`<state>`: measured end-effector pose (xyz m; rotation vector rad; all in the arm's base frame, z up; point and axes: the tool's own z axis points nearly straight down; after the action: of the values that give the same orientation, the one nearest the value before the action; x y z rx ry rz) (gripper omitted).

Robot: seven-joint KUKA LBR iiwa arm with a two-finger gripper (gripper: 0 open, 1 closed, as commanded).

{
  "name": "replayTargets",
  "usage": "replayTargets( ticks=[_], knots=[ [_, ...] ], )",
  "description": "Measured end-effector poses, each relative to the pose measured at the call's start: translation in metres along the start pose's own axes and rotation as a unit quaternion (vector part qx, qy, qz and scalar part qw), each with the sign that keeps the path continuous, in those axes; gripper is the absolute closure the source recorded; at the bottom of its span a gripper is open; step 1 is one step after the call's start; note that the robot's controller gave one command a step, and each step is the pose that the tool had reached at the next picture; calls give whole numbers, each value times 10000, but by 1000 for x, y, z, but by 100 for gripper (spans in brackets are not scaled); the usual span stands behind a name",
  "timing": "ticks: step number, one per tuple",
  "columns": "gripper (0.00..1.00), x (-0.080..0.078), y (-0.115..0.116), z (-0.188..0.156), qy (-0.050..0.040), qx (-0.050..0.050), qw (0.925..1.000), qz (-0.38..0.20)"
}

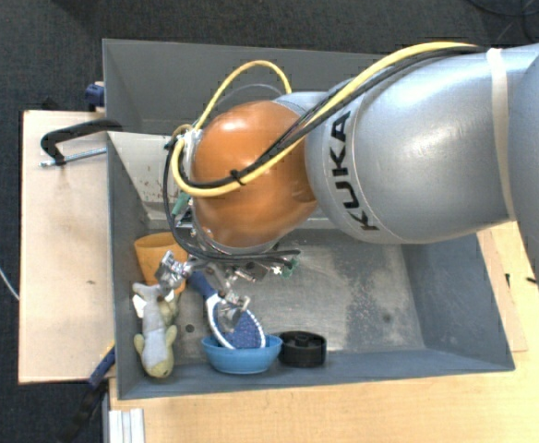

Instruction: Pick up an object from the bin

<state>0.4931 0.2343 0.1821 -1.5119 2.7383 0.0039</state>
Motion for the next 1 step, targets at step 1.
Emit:
replayTargets(
  ticks=[1],
  knots=[
    [0, 2, -85, 106, 114, 0, 9937, -1112]
  ],
)
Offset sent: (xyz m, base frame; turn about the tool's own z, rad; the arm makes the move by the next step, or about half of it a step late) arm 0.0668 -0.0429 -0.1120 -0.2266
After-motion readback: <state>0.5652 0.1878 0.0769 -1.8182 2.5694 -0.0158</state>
